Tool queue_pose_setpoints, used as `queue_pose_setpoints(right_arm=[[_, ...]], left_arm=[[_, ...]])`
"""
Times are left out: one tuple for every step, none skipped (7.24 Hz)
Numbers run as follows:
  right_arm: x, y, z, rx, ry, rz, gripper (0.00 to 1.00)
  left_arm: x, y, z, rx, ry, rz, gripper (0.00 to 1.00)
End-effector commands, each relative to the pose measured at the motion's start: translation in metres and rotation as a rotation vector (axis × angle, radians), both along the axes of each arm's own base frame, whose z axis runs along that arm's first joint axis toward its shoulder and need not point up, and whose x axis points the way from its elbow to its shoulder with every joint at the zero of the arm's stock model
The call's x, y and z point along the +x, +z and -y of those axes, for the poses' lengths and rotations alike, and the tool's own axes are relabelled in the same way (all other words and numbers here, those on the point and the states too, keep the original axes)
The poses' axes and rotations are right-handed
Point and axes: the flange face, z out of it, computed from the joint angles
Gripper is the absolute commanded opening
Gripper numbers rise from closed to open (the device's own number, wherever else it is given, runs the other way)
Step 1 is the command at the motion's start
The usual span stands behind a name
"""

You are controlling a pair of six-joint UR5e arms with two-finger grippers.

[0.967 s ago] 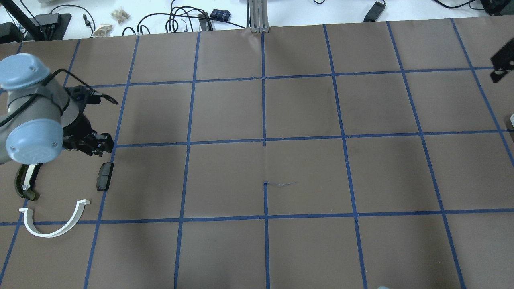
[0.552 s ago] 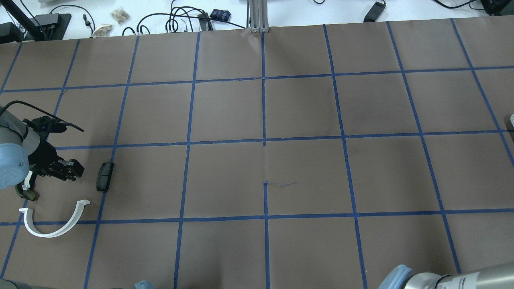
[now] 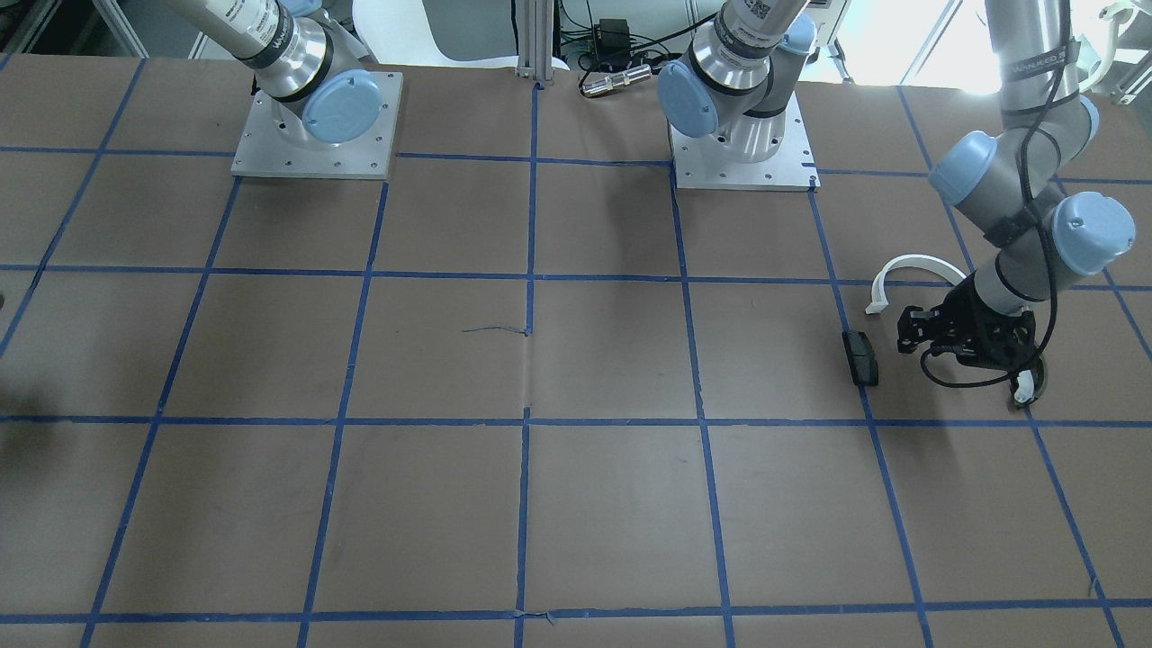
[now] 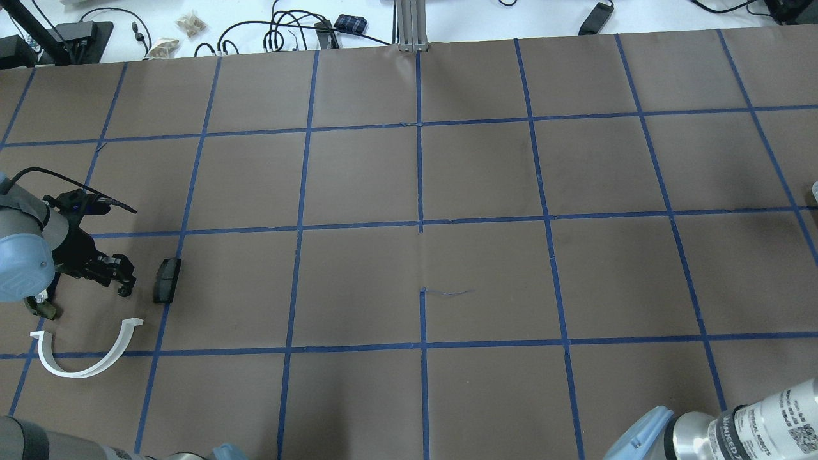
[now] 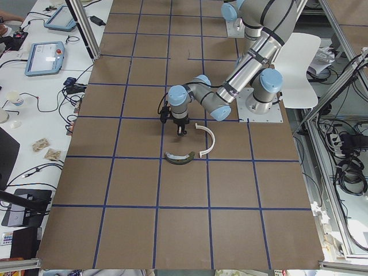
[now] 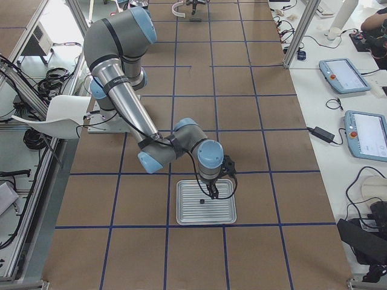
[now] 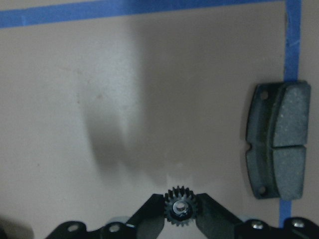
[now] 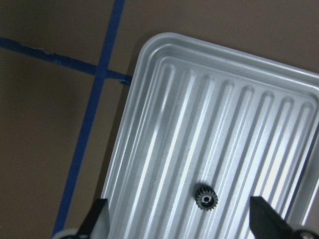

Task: Place bearing gear from tray to pile

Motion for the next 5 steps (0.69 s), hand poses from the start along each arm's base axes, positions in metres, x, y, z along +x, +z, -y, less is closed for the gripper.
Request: queue_pose_setpoints(right_arm=[[-0.021, -0.043, -0.003, -0.017, -0.014, -0.013, 1.00], [-0.024, -0.052, -0.004, -0.018, 0.000, -0.013, 0.98], [-0.023, -0.056, -0.004, -0.013, 0.001, -0.008, 0.93], [-0.023, -0.058, -0.005, -0.008, 0.003, -0.004, 0.90], [-0.023, -0.057, -0.007, -0.002, 0.021, -0.008, 0.81]], left_arm=[[-0.029, 0.033, 0.043, -0.071, -0.050, 0.033, 1.00], [-0.088, 0.066, 0.078, -0.057, -0.084, 0.034, 1.00], [-0.157, 0.095, 0.104, -0.020, -0.009, 0.021, 1.00], [-0.225, 0.110, 0.114, -0.007, 0.085, 0.019, 1.00], [-0.288, 0.111, 0.112, -0.018, 0.075, -0.033, 1.00]])
